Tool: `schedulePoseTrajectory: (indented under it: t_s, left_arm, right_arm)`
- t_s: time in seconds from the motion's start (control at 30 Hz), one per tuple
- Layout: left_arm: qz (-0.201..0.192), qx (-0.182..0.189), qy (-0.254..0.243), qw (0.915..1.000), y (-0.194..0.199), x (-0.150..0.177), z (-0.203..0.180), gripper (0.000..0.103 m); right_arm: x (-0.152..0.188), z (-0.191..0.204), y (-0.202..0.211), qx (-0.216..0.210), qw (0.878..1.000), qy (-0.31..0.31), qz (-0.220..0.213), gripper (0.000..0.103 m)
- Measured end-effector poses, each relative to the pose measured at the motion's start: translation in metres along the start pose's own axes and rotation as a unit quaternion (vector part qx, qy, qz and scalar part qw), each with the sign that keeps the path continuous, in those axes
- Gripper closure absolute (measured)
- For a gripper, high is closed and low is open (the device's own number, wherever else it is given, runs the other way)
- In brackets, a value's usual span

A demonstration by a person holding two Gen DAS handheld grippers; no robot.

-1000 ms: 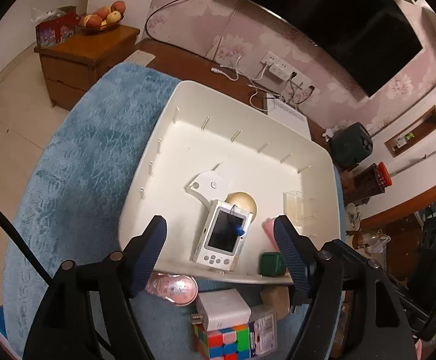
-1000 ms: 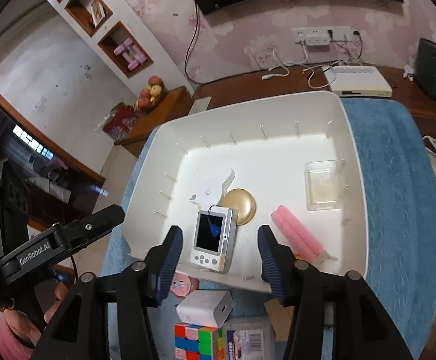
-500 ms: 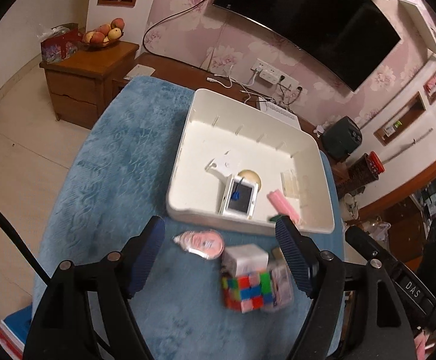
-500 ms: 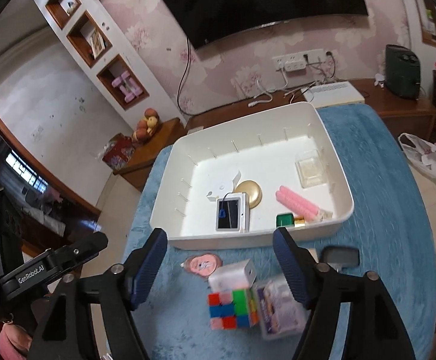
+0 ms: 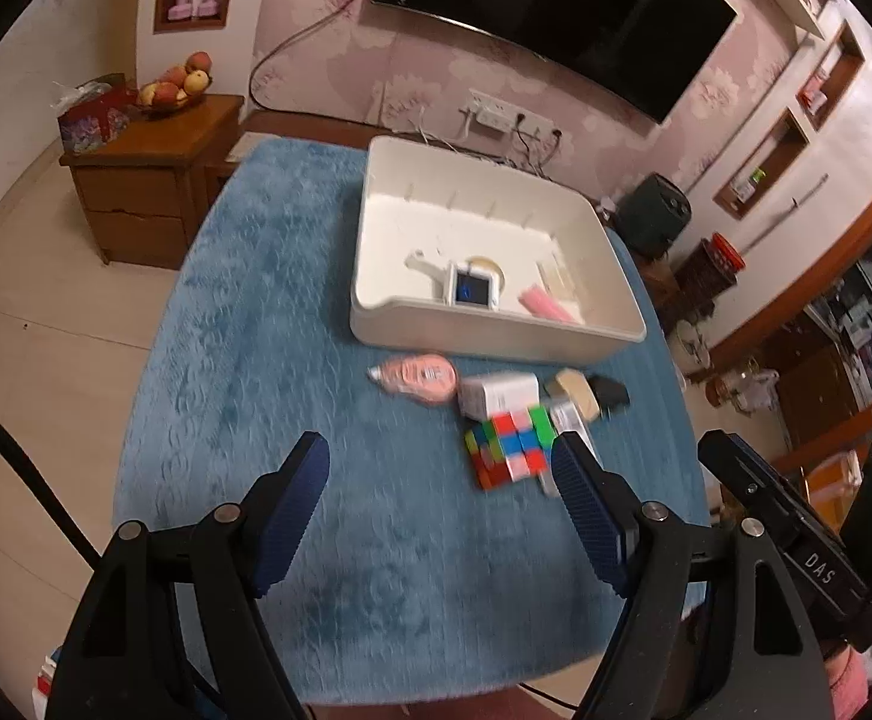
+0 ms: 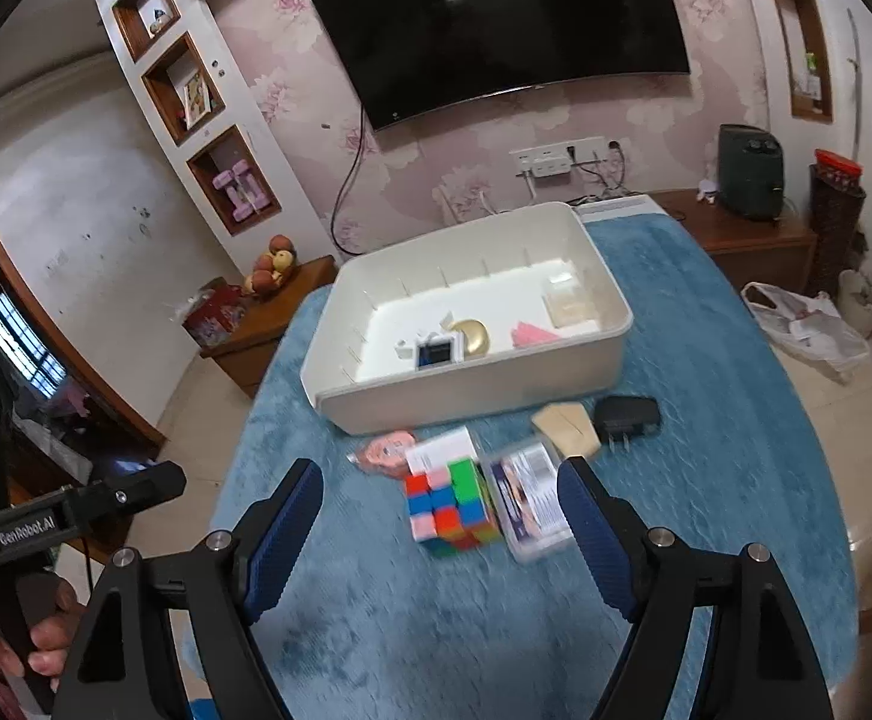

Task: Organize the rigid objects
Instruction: 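Withdraw both tools toward the Rubik's cube and clear plastic box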

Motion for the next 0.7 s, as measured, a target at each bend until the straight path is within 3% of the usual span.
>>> schedulePoseTrajectory:
  t_s: [0.4, 0.7]
  left_arm:
    - [0.041, 0.003, -0.017, 0.999, -0.004, 0.028, -0.015, 0.024]
    - [0.073, -0.012, -0.018, 0.9971, -0.027, 0.031, -0.036, 0.024]
  right_arm:
    - [0.038, -0.011, 0.022, 0.035, 0.997, 0.07, -0.006, 0.022]
    - [0.05, -0.021, 0.002, 0.023, 0.987, 0.156, 0.029, 0.022]
Point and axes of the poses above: each gripper's, at about its wrist camera, not at the fingertips, and y roughly against the way its jaws point, z to its left, x to its underside, the point moved 5 cm from there along -y, roughly the way its jaws point, and after that the axes turned 7 degrees about -z, right-handed, at the moved point
